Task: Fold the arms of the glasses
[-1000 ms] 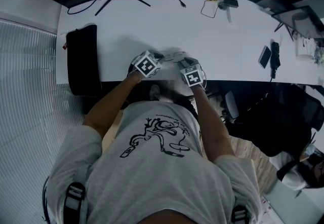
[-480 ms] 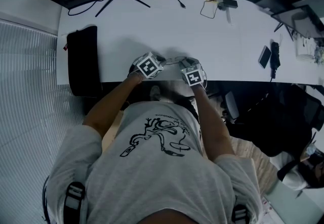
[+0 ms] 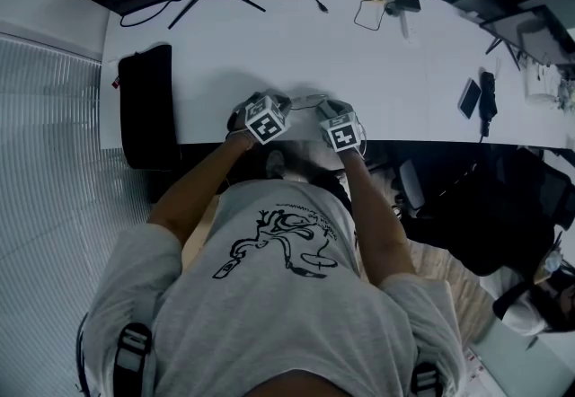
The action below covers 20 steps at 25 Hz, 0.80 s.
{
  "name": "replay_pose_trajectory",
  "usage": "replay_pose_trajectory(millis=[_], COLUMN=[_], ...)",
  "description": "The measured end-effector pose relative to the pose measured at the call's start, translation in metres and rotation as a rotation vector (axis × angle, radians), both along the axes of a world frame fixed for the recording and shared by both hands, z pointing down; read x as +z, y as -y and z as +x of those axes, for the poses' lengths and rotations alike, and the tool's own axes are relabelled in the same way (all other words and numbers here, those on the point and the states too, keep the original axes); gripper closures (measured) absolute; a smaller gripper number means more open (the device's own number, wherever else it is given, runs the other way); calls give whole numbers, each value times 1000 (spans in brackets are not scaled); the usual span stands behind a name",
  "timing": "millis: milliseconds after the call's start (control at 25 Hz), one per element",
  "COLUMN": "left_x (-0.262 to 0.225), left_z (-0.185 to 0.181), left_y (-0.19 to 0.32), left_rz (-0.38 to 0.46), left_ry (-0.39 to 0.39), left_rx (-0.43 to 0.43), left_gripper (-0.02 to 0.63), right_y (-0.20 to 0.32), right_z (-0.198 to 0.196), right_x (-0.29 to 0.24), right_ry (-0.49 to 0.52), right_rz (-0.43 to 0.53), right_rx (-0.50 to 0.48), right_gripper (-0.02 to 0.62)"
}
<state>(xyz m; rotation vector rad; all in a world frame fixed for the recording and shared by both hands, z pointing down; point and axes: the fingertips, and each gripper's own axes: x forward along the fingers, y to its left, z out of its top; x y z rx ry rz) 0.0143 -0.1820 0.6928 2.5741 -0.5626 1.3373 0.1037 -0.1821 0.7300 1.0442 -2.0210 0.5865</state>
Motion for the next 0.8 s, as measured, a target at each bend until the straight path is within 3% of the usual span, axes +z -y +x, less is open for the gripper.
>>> replay_pose_trajectory(millis=[320, 560, 800], left_x=[8, 17, 13], left_z=[-4, 0, 2], left_y=[-10, -23, -32], left_rz=[253, 252, 222], left_ry=[148, 169, 118], left_rx=[89, 105, 62], left_gripper=[571, 520, 491], right_y=[-12, -25, -34], right_z=[7, 14, 23], right_x=[-9, -24, -50], right_ry=[17, 50, 107], right_rz=[21, 41, 82], right_rx=[7, 25, 60], right_gripper=[456, 474, 491])
